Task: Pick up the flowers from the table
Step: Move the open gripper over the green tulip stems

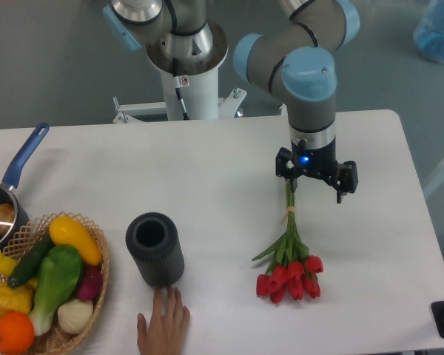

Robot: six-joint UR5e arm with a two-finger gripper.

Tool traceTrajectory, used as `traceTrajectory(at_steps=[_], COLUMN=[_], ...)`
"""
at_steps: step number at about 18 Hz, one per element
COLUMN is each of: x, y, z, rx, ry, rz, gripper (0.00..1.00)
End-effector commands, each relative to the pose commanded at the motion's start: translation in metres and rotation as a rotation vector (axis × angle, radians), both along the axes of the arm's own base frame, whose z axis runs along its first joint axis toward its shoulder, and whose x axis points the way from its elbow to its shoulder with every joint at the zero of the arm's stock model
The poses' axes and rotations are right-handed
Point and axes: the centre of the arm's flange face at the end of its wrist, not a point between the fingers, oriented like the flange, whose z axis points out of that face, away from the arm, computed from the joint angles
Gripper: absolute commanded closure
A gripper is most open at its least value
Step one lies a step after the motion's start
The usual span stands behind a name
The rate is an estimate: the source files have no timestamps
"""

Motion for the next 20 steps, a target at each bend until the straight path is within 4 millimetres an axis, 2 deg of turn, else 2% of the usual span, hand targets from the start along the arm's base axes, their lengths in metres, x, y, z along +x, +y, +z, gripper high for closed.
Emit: traceTrajectory(at_steps=[5,10,20], x=[-0.005,-0.011,-0.027], y=[-0.004,-0.004,-0.003], z=[-0.002,-0.018,-0.068], rx=[0.054,0.063,0.038], ry=[-0.029,-0.062,-0.138], rz=[0.045,0.109,0.148], gripper=[0.00,0.00,0.00])
